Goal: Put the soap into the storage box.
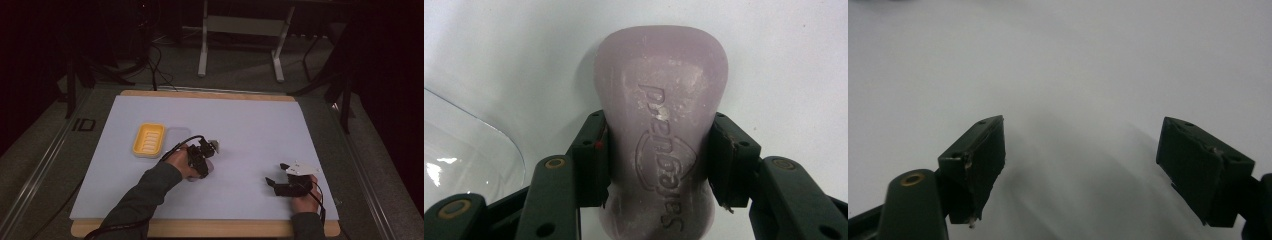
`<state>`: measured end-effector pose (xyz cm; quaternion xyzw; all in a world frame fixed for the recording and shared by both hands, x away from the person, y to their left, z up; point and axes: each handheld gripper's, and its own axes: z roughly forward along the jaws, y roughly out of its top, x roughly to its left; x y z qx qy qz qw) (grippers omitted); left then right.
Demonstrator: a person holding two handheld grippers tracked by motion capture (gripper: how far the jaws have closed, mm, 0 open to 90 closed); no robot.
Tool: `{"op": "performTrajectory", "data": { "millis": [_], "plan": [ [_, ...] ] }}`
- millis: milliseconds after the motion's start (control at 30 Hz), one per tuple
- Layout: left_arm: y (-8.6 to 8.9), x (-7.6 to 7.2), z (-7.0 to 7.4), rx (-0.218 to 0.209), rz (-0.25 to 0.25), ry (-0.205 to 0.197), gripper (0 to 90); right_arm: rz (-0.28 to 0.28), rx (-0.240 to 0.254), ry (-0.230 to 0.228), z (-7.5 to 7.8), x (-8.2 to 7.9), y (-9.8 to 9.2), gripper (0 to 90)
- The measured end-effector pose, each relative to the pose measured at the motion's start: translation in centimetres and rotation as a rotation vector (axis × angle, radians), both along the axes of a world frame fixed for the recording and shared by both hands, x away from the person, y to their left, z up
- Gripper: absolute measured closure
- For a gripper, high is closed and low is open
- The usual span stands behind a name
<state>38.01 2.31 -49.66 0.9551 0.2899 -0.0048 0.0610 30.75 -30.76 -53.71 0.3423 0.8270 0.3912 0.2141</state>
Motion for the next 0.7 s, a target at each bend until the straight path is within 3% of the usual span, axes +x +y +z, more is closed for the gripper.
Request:
{"op": "performTrajectory", "data": {
  "millis": [700],
  "plan": [
    [1.3, 0.5, 1.2, -0.022, 0.025, -0.015, 49.9, 0.0, 0.0, 0.0, 0.0, 0.0, 0.0, 19.3]
  ]
}}
